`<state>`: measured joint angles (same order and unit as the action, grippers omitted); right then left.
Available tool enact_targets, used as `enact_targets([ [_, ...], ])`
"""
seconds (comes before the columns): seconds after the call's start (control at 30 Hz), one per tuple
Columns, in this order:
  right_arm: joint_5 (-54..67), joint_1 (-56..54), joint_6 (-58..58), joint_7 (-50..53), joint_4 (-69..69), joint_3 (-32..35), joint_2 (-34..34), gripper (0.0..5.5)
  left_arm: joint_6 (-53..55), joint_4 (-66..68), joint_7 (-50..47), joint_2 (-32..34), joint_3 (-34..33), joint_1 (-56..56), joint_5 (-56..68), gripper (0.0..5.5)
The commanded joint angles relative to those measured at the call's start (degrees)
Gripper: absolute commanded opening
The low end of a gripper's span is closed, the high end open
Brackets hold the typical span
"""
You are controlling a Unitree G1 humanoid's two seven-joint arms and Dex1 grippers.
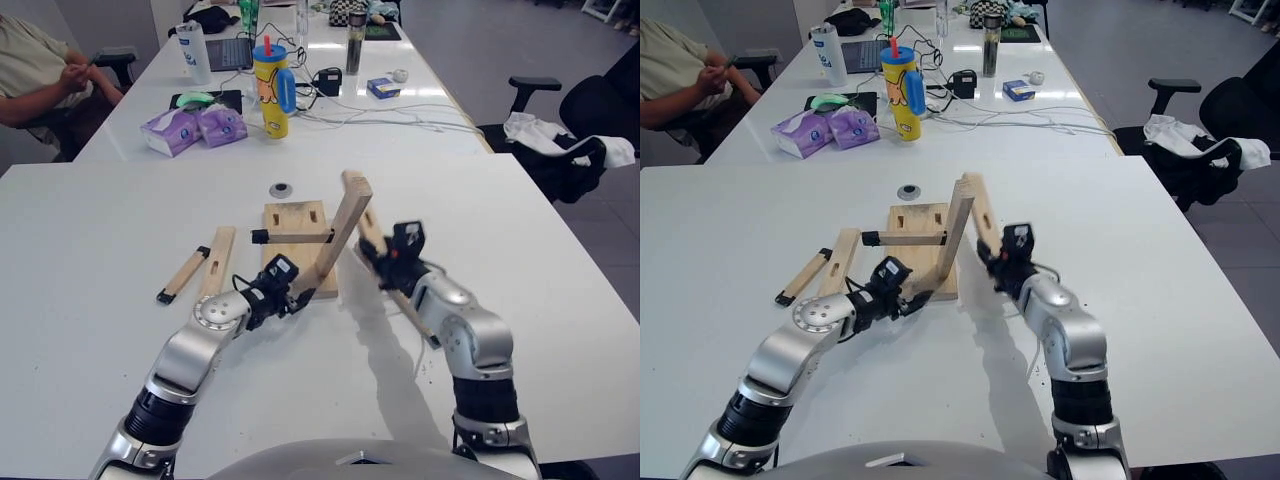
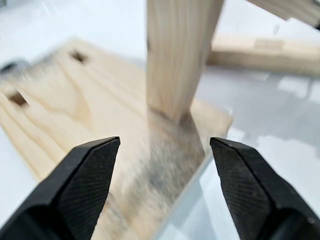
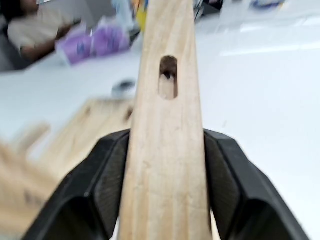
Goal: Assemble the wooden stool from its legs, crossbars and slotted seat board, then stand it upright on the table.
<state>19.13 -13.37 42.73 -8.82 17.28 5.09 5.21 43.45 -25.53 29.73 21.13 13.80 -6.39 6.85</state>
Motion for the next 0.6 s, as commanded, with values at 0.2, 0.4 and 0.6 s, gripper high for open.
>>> enact_targets([
  [0.2, 20.43, -12.09, 0.45, -10.33, -0.58, 11.76, 3.06, 2.08, 5.92, -11.91, 12.06, 3.88, -10.2, 5.93, 22.36, 3.34],
  [0.4, 43.54, -15.52, 13.06, -18.71, 1.41, 14.89, 9.49, 2.08, 12.5, -12.63, 12.25, 4.25, -21.46, 0.3, 42.13, 3.34],
  [0.6, 66.96, -15.86, 21.46, -18.7, 1.45, 13.91, 14.3, 2.08, 16.68, -6.32, 6.81, 5.62, -30.16, -6.55, 62.99, 3.88],
])
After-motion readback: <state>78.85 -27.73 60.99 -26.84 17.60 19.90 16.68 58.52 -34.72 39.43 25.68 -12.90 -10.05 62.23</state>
